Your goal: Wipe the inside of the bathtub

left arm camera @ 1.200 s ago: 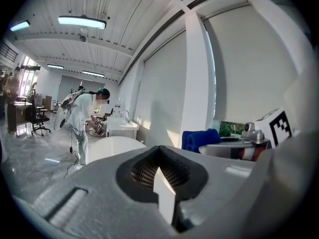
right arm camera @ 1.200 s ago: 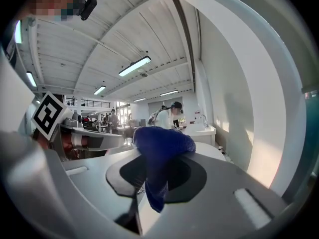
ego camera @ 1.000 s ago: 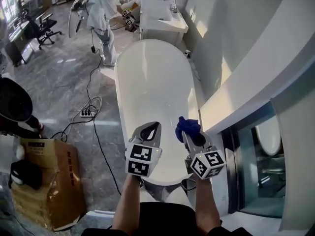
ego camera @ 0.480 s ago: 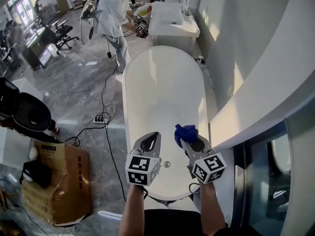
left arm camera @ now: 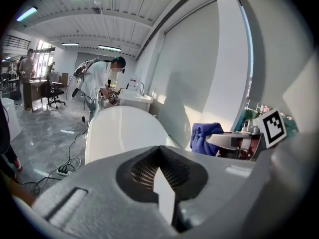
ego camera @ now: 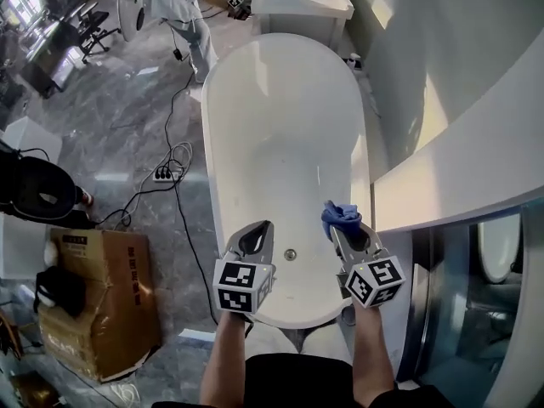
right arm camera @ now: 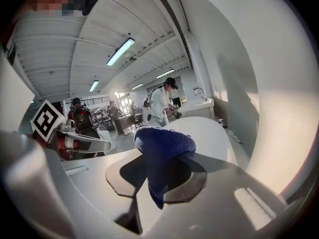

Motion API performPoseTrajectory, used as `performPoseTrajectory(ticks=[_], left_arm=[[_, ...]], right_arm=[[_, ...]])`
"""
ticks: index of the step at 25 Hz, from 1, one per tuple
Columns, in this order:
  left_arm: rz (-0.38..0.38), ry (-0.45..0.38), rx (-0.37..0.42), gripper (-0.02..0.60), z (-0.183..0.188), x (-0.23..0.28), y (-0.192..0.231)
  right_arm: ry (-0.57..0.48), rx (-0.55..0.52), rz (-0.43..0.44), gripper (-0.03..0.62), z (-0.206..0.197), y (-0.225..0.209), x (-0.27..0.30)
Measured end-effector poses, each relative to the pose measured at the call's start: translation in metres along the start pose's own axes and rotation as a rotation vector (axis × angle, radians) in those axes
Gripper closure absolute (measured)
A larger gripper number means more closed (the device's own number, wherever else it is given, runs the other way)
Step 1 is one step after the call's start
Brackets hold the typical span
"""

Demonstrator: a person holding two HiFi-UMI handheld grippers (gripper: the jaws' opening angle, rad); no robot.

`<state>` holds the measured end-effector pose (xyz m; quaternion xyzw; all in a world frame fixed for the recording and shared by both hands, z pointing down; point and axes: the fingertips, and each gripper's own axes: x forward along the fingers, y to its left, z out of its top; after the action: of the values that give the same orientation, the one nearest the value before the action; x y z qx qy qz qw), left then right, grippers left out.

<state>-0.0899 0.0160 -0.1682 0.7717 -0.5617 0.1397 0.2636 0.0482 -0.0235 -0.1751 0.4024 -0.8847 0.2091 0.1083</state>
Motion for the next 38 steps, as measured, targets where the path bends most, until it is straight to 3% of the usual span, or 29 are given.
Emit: performPoseTrajectory(ticks=[5,7,13,17,22,32,38], left_arm=[[-0.031,0.075,0.052,0.578,-0.045,0.031,0.032],[-0.033,0.107,0.027,0.578,-0.069,0.039,0.047],[0.072,0.235,-0.127,0.578,-0.155,0.076,0.083],[0.103,0.274,-0.159,0.578,-0.192,0.093,0.107],[0.063,0.320,-0.144,0.578,-0.235,0.125,0.120],[0.075,0.404,-0.141,0.578,-0.313,0.191,0.159],[0.099,0.449,-0.129,0.578,-0.354,0.225,0.178]], right_arm=[[0.078,0.030,-0.052,0.519,-0.059,0.000,0.026],[0.092,0.044,-0.054,0.520,-0.083,0.001,0.042],[0.180,0.030,-0.092,0.519,-0.147,-0.018,0.091],[0.202,0.017,-0.022,0.519,-0.189,-0.009,0.128],[0.231,0.046,0.014,0.520,-0.246,-0.013,0.161],[0.364,0.038,0.123,0.519,-0.362,-0.013,0.219],[0.415,0.067,0.111,0.519,-0.423,-0.034,0.251]])
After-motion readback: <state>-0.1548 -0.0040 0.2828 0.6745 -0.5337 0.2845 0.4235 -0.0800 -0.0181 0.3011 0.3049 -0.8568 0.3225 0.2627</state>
